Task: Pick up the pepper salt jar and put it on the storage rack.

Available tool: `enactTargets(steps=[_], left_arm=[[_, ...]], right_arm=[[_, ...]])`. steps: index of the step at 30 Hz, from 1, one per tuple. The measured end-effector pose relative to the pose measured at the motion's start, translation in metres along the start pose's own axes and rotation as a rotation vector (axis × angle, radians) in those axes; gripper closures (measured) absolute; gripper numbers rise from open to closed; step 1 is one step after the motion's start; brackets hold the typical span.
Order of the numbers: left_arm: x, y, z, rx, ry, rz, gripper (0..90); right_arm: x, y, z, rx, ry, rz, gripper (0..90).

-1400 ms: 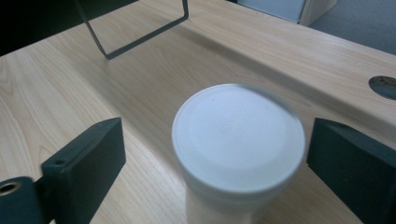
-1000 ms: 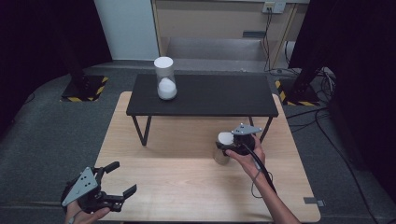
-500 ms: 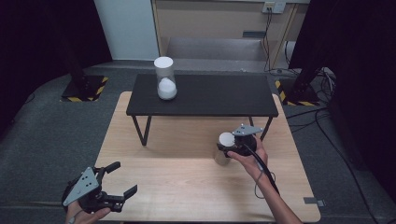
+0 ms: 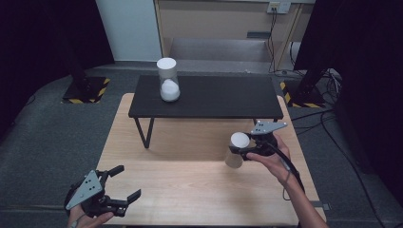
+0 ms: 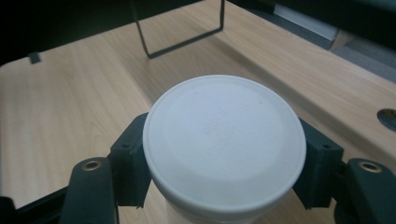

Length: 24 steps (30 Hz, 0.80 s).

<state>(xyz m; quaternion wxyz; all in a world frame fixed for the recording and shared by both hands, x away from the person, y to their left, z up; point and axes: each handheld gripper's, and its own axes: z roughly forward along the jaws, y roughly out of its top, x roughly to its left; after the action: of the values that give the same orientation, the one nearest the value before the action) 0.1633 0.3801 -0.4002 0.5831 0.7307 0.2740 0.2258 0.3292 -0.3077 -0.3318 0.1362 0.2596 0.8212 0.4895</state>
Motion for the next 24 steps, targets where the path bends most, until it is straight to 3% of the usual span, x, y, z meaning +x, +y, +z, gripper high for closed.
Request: enactTargets(steps=[14, 20, 24], left_arm=[[0.000, 0.001, 0.001, 0.010, -0.004, 0.001, 0.9], [0.000, 0.001, 0.001, 0.010, -0.005, 0.001, 0.9], [0.000, 0.000, 0.001, 0.010, -0.006, 0.000, 1.0]], right_arm=[[-0.012, 0.060, -0.048, -0.008, 0.131, -0.114, 34.1], [-0.013, 0.085, -0.061, -0.018, 0.157, -0.133, 34.1], [-0.015, 0.099, -0.068, -0.021, 0.162, -0.119, 34.1]])
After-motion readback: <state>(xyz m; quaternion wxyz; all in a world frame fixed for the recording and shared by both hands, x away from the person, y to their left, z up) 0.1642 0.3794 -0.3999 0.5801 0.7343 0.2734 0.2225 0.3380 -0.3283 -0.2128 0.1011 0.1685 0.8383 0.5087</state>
